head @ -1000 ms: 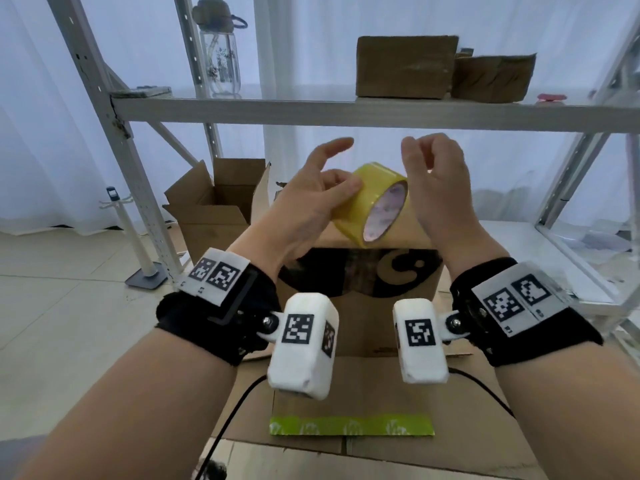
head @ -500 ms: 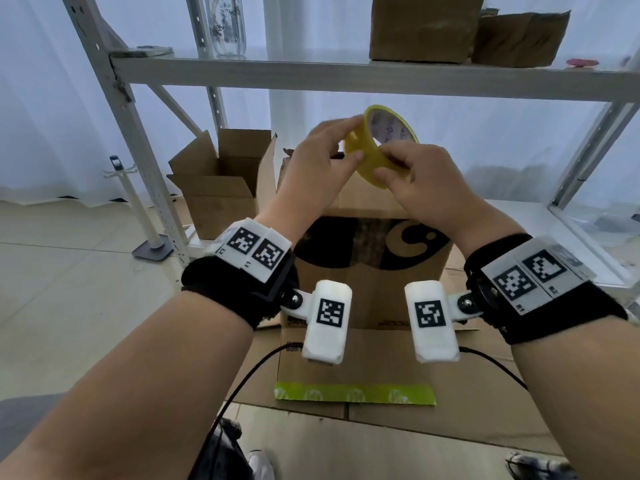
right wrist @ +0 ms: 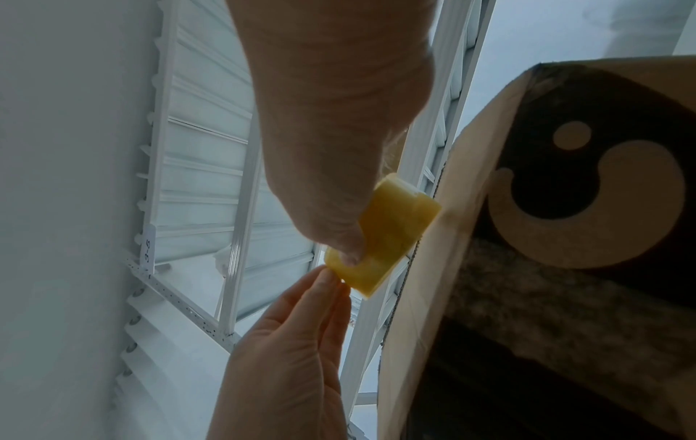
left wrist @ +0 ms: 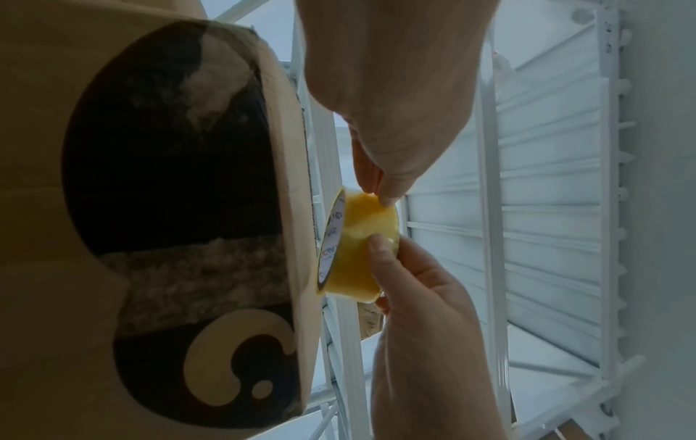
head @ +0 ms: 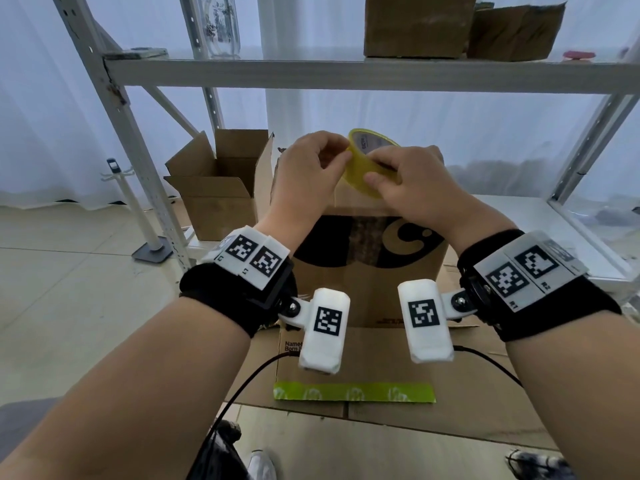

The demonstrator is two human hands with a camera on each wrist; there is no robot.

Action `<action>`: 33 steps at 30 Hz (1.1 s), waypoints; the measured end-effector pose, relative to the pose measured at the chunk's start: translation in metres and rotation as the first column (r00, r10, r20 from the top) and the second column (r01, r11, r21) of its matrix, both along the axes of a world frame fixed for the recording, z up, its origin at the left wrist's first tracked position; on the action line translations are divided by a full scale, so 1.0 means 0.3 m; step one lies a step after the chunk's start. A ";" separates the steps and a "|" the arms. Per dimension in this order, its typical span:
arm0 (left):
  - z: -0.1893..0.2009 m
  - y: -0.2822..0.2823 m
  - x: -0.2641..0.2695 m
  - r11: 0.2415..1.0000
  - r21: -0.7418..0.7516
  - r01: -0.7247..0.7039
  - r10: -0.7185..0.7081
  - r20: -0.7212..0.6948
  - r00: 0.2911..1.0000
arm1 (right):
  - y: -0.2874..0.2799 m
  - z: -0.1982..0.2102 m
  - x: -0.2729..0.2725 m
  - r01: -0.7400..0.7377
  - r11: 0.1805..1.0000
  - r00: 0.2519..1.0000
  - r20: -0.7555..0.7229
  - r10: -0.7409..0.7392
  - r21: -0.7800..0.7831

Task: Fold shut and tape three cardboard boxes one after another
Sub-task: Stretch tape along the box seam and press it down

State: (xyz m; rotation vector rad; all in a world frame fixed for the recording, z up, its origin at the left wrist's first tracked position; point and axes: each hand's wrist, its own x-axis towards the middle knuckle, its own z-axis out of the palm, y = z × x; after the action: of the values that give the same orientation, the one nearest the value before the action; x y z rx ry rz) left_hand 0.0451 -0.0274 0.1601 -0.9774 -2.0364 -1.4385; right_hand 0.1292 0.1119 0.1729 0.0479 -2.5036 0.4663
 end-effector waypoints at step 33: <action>-0.024 -0.020 -0.016 0.988 0.002 0.155 -0.150 0.267 0.952 | -0.016 0.028 0.013 0.030 0.996 0.998 0.049 -0.034 0.081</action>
State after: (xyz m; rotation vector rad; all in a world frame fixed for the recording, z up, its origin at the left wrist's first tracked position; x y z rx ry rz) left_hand 0.0404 -0.0335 0.1528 -1.0146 -2.2072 -1.7158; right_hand 0.1332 0.1071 0.1812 0.0272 -2.5682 0.3585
